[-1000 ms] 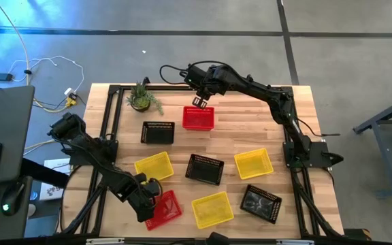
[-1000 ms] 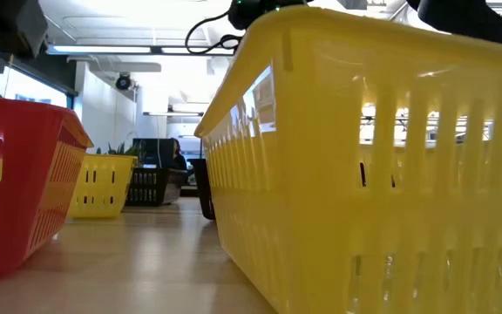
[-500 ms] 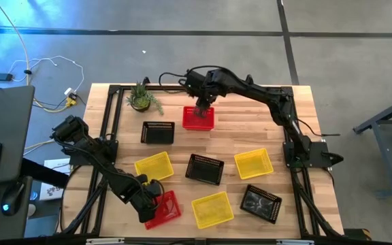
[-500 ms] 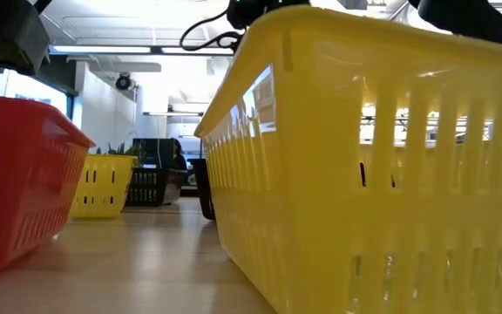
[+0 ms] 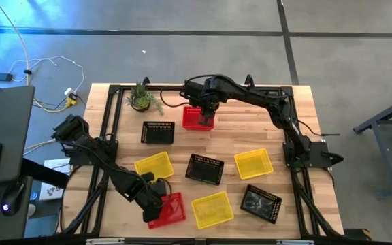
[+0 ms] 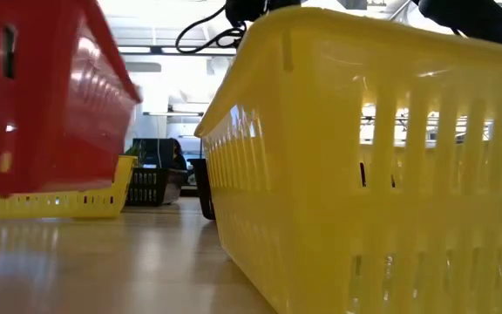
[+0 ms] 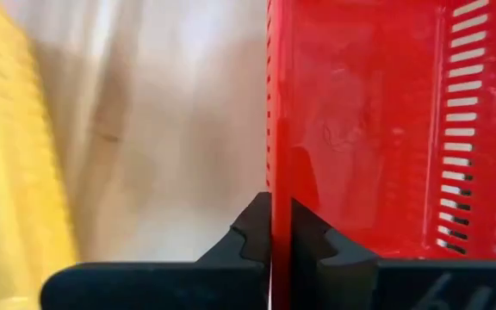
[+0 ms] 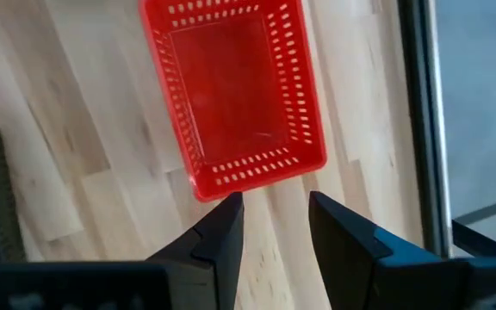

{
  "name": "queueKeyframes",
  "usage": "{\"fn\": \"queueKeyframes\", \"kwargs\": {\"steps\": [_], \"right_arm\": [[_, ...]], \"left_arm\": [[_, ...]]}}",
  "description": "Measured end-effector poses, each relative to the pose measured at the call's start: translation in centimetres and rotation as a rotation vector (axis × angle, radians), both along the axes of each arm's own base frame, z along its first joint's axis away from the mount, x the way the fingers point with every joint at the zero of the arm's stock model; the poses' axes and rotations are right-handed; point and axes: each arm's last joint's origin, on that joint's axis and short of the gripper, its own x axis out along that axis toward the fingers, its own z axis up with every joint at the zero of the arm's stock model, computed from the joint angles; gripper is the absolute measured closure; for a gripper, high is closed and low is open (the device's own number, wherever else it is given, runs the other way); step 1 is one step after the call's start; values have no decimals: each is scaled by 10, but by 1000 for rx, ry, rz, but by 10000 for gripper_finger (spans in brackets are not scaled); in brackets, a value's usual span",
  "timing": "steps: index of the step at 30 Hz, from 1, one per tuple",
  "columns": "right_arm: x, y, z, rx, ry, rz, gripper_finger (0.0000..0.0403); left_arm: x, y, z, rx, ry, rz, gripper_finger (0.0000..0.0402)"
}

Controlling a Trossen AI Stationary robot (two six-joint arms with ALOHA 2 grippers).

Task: Stack baskets by color
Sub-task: Stack the red basket on top of the other red baskets

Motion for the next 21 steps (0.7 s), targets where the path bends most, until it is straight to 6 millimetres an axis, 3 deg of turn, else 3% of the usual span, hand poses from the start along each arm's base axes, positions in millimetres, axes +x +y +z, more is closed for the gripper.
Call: {"fn": "queueKeyframes", "kwargs": {"steps": [10,21], "right_arm": [[-12,-7,21,-96,-22,15,284],[-37,-33,55,-154,-138,-26,284]], "left_arm": [[13,34,36,169,3,-50,401],[13,117,84,303,-133,-33,401]]}}
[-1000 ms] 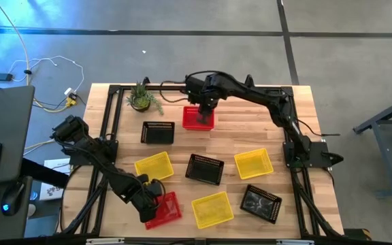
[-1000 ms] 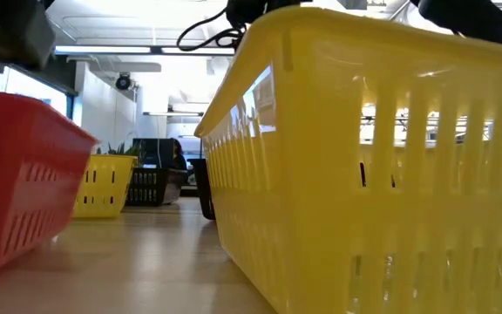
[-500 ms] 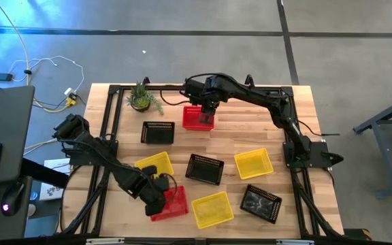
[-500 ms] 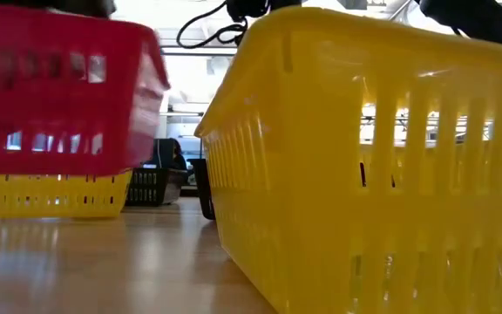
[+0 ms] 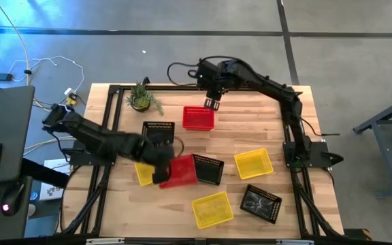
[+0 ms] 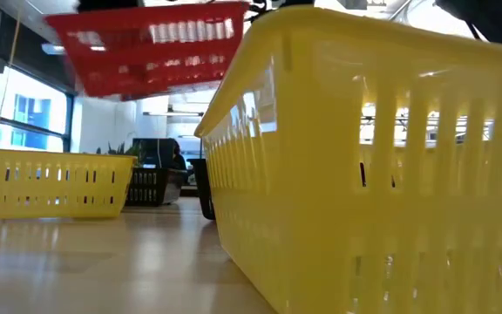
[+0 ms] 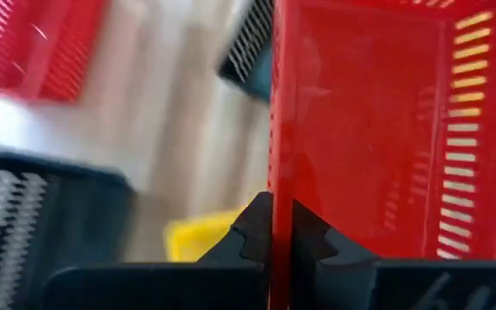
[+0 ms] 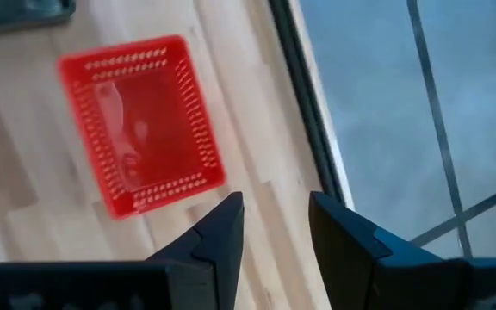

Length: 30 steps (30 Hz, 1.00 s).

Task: Stack baskets by color
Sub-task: Stack the red basket on top of the other red baskets

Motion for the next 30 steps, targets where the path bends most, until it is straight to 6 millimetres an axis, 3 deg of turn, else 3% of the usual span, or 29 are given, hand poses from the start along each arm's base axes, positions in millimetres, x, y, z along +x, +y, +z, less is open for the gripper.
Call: {"fn": "queueKeyframes", "kwargs": {"steps": [16,30], "right_arm": [[-20,-57,15,-122,-142,-208,284],[-25,-68,14,-106,-168,-287,284]], "left_arm": [[-1,119,11,147,-26,3,401],[-8,188,24,395,-121,-41,401]]}}
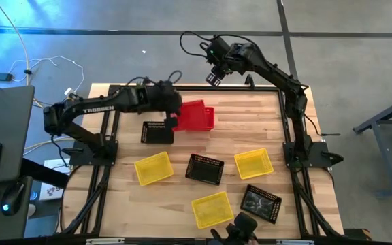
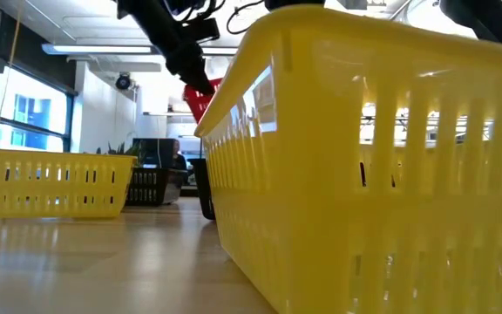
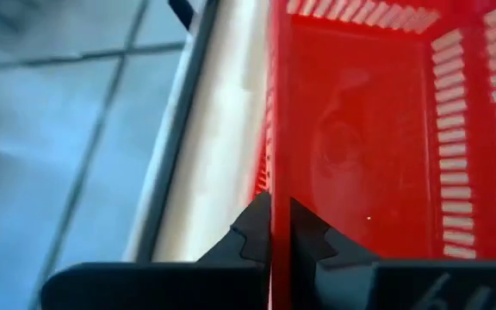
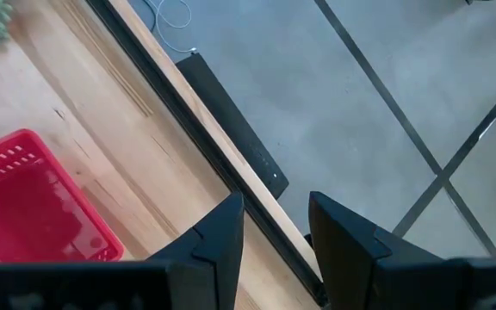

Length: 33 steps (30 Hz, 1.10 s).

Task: Stack baskets by color
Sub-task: Stack the red basket on top of the other red baskets

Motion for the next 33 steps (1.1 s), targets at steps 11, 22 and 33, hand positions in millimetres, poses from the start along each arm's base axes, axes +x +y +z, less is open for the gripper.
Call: {"fn": "queueKeyframes", "kwargs": {"steps": [11,22,33], "right_arm": [[2,-1,1,4,-65,-55,284],[0,-7,2,4,-90,-79,284],[-23,-21,-6,135,-4,-115,284]], "left_arm": [[-4,31,15,180,-100,-94,401],[-2,30,15,89,-186,-166,401],[24,57,-9,1,-18,-191,401]]}}
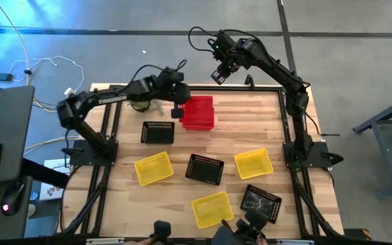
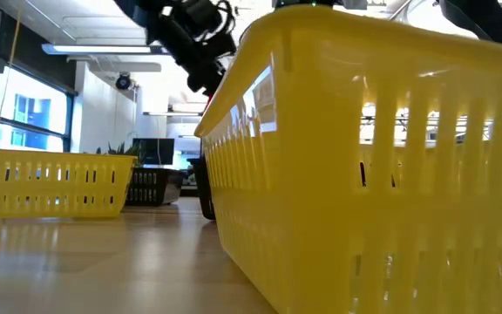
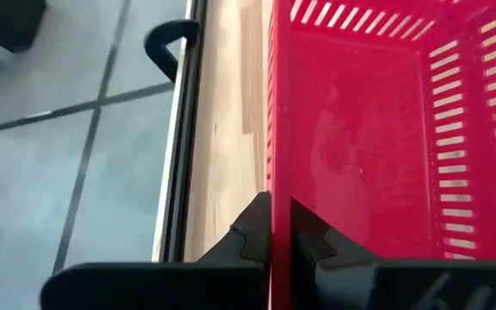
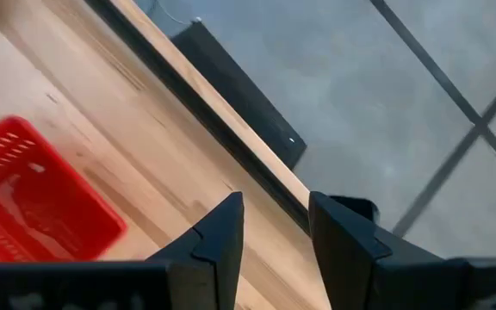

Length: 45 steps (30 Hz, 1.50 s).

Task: Stack baskets by color
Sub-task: Stack the red basket on top of the other red baskets

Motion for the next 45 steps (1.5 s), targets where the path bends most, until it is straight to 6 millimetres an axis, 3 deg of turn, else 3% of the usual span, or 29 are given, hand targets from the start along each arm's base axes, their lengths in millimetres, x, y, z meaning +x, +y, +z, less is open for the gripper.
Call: {"fn": "queueKeyframes", "kwargs": {"steps": [8,12,26,45], "right_arm": [[-1,2,-1,15,16,-13,284],[-2,2,-1,19,22,-13,284],[-2,3,-1,21,23,-16,284],[-3,4,-2,33,37,-14,284]], "left_arm": [[18,26,-5,-55,90,20,401],[20,32,-20,-99,126,43,401],[26,37,-48,-180,201,49,401],[29,38,-58,-214,213,74,394]]}}
